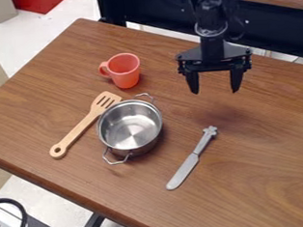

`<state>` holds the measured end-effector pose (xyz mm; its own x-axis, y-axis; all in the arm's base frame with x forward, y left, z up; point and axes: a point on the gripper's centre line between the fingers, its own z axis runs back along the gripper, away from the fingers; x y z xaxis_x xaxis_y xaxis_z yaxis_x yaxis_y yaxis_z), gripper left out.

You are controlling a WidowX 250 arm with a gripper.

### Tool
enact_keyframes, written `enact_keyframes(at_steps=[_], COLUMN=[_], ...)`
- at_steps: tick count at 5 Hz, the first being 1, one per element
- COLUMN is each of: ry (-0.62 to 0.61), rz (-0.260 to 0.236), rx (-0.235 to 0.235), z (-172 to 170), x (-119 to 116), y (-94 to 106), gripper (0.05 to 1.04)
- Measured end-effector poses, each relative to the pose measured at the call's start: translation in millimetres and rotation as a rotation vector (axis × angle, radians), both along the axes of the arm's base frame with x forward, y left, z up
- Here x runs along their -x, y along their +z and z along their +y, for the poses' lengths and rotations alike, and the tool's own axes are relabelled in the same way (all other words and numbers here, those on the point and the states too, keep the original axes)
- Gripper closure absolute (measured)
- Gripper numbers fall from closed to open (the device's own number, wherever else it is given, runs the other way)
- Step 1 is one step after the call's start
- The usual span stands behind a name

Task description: Put the orange cup inside the silver pot

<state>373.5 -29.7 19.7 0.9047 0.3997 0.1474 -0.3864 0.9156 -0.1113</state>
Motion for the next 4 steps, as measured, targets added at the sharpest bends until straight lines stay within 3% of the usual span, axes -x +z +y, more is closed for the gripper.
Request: enact_keyframes(at_steps=[1, 2, 3, 4], ry=[0.008, 0.101, 0.208, 0.32], rz=[0.036, 0.025, -0.027, -0.024], rx=[-0.001, 0.001, 0.003, -0.049], z=[0.4, 17.6, 49.2, 84.4], x=[5.4, 10.6, 6.7, 12.6], y=[-13.1, -22.7, -10.1, 0.9], gripper=[0.086, 0.086, 0.086, 0.086])
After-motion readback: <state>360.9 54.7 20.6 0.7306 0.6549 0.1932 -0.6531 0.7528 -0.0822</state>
